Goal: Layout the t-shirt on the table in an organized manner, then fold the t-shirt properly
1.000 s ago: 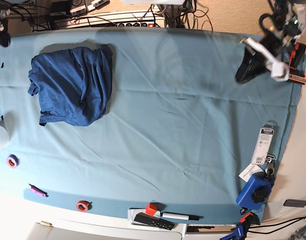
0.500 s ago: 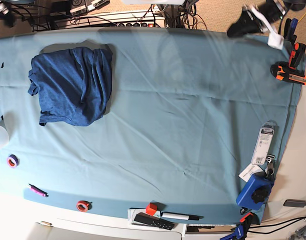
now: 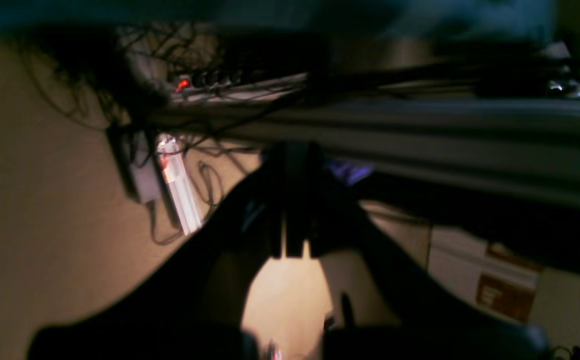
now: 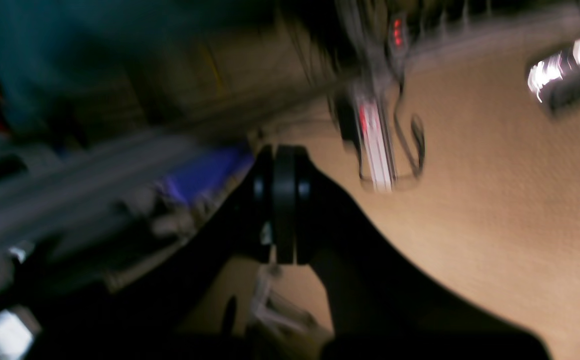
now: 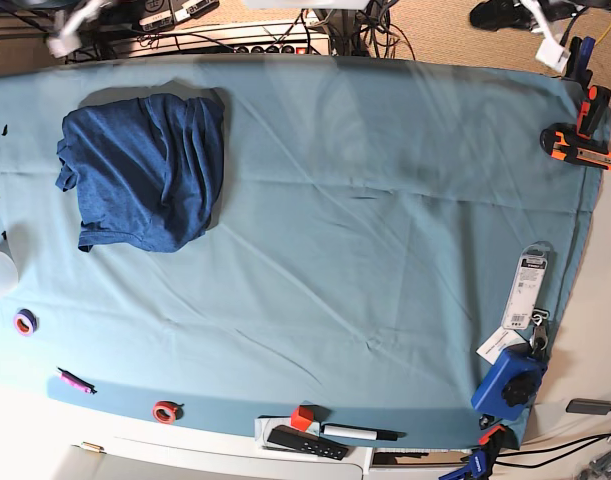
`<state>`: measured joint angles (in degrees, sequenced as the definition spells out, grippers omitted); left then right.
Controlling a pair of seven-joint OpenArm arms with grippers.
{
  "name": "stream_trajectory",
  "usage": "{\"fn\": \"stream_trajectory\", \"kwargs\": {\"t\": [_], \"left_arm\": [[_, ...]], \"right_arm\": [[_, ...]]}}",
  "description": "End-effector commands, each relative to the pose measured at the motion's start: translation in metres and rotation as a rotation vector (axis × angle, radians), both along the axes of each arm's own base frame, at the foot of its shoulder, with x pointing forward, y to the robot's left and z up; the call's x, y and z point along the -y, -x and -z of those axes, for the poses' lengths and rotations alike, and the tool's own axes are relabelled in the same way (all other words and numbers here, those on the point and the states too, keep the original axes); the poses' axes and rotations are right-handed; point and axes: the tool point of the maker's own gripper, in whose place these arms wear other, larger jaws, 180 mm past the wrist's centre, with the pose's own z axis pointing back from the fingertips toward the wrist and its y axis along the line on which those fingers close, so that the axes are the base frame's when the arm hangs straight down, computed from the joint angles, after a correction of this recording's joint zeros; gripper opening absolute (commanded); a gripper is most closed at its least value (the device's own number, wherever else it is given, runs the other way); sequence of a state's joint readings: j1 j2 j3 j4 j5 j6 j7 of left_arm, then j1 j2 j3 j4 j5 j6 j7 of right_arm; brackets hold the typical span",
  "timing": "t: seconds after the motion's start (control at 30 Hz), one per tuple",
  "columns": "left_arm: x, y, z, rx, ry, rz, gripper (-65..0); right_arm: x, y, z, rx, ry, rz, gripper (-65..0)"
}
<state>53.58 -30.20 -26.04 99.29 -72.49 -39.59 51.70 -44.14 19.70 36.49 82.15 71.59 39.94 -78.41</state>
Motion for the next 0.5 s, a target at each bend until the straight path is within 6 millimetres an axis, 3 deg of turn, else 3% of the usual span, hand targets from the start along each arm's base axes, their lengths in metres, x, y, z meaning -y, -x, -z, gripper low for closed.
{"fn": "stream_trajectory", "kwargs": {"t": [0.0,0.27,0.37,0.47], "left_arm": [[-0.008,0.002,0.0,-0.005,-0.011,-0.005,-65.0],[-0.066,0.023,0.052,-0.122,-0.127,-0.13,-65.0],[-0.068,0.034,0.075,-0.194,-0.124,-0.139,-65.0],[-0.058,0.048,0.099,-0.258,-0.109,-0.127,-65.0]], "right_arm": [[0.002,0.003,0.001,-0.011,0.026,-0.031,-65.0],[-0.016,0.027,0.045,-0.086,0.179,-0.276,-65.0],[-0.024,0.032,0.057,-0.081,0.23,-0.389,-65.0],[-0.032,0.038,0.068,-0.062,0.278,-0.515,-65.0]]}}
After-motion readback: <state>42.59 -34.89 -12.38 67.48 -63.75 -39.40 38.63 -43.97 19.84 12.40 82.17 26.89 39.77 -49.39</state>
